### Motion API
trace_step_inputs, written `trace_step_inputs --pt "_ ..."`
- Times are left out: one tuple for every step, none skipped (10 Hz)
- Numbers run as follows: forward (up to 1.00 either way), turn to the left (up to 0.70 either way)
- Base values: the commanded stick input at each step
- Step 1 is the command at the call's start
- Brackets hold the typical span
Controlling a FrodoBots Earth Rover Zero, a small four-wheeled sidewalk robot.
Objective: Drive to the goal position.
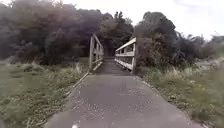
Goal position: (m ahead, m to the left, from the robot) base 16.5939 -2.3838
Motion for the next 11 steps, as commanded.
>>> trace_step_inputs --pt "0.85 0.02" --pt "0.85 0.02" --pt "0.85 0.02" --pt "0.85 0.02" --pt "0.85 0.02" --pt "0.85 0.02" --pt "0.85 0.02" --pt "0.85 0.02" --pt "0.85 0.02" --pt "0.85 0.02" --pt "0.85 0.02"
